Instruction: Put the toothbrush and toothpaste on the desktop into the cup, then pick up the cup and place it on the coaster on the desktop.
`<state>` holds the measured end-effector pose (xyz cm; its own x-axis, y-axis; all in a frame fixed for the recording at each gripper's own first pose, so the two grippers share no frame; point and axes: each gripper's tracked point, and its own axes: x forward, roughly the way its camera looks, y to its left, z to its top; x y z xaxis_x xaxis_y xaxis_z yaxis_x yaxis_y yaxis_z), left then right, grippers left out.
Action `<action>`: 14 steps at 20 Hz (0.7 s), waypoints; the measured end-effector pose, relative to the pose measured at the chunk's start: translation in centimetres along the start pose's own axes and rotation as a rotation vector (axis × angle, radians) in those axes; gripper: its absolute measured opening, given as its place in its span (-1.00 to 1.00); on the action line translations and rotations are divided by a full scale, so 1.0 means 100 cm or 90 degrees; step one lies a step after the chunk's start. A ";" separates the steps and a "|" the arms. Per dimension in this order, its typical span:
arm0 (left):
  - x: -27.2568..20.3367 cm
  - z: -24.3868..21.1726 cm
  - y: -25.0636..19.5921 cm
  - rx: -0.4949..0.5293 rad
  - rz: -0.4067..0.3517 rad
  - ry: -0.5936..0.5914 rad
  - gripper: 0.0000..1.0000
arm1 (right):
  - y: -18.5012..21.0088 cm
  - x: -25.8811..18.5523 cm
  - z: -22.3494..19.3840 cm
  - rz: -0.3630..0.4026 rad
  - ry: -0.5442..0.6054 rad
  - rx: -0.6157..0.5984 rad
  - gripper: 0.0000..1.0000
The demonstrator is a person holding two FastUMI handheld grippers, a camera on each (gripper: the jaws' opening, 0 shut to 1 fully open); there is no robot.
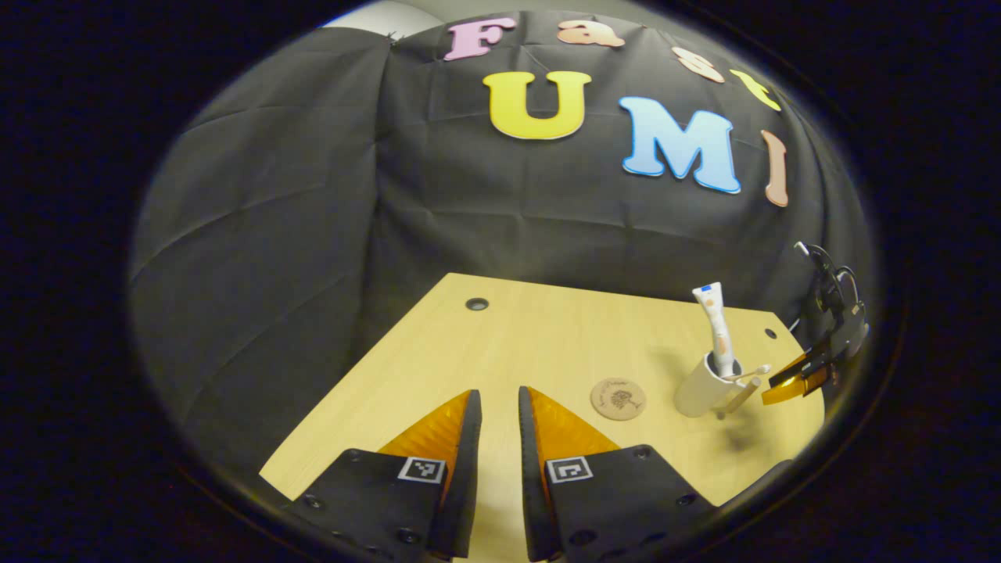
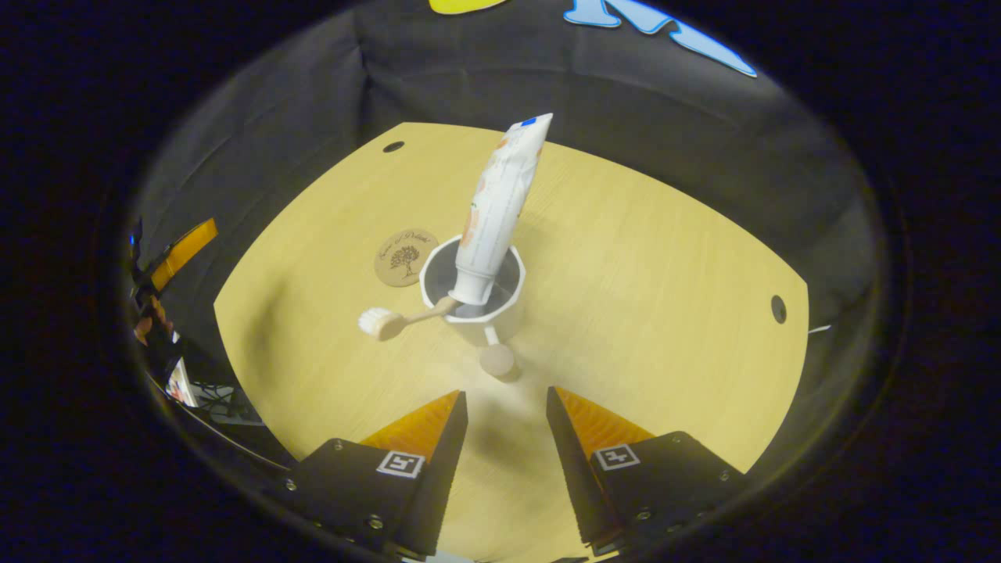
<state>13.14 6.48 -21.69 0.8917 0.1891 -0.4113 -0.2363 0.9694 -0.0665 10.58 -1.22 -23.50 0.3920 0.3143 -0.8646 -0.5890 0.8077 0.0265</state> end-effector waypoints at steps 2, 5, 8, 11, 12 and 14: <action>-0.011 -0.001 0.028 -0.014 0.036 0.005 -0.34 | -0.004 0.012 0.003 -0.005 0.034 -0.035 0.27; -0.022 -0.011 0.047 -0.034 0.077 0.008 -0.34 | -0.004 0.025 0.010 -0.006 0.050 -0.070 0.26; -0.028 -0.021 0.052 -0.043 0.097 0.022 -0.34 | -0.002 0.038 0.013 0.005 0.061 -0.068 0.26; -0.029 -0.021 0.055 -0.047 0.108 0.023 -0.34 | 0.001 0.049 0.017 0.011 0.065 -0.073 0.23; -0.030 -0.022 0.056 -0.046 0.111 0.024 -0.34 | 0.002 0.052 0.017 0.013 0.067 -0.074 0.23; -0.030 -0.023 0.058 -0.041 0.116 0.023 -0.34 | -0.001 0.059 0.018 0.004 0.068 -0.078 0.22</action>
<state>8.19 11.13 -22.91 0.8178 0.3543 -0.4535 -0.4183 0.9072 -0.0456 14.17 1.45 -27.70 0.3145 0.2595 -0.9131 -0.6758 0.7367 -0.0234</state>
